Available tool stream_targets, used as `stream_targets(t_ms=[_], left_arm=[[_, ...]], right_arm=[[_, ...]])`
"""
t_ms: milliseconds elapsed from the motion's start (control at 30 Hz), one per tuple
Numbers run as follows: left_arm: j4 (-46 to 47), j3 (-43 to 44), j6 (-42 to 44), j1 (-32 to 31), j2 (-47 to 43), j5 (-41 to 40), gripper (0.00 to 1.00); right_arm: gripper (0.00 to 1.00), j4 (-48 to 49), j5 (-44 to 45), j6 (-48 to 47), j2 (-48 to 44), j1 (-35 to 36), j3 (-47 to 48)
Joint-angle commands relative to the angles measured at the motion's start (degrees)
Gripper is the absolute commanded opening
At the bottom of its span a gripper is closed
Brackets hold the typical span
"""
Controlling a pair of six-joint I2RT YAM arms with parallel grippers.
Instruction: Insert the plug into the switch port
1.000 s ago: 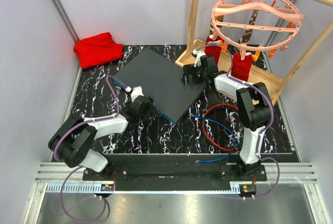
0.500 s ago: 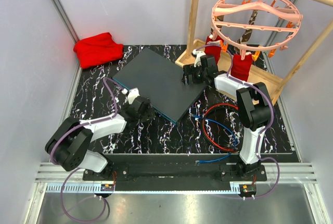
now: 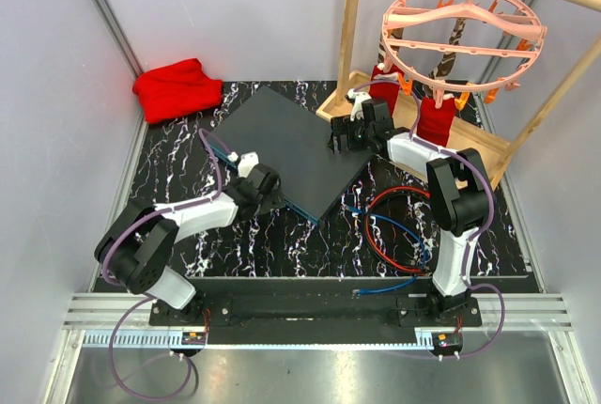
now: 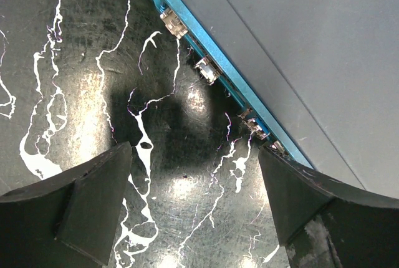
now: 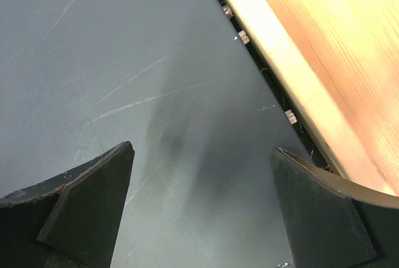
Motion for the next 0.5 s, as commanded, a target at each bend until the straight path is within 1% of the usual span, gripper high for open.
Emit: stream_targets(t_ms=[0, 133, 167, 300, 400, 467], left_arm=[[3.7, -1.2, -2.1, -0.8, 2.0, 1.1, 0.87], [7.1, -3.3, -3.8, -0.8, -1.7, 2.5, 0.86], [9.3, -4.2, -4.0, -0.8, -2.5, 2.9, 0.86], [12.5, -4.4, -4.9, -0.8, -2.6, 4.0, 0.86], [12.4, -4.0, -5.2, -0.7, -2.6, 3.4, 0.86], [9.5, -3.8, -5.4, -0.7, -3.4, 2.9, 0.86]], right_arm=[[1.00, -3.2, -1.0, -0.2, 1.3, -0.6, 0.9], [1.00, -3.2, -1.6, -0.1, 1.7, -0.6, 0.8], [1.00, -3.2, -1.8, -0.1, 1.9, -0.6, 0.8], [1.00, -3.2, -2.0, 0.0, 1.9, -0.6, 0.8], [1.00, -3.2, -2.2, -0.1, 1.8, -0.6, 0.6], [1.00, -3.2, -2.2, -0.1, 1.6, -0.6, 0.3]])
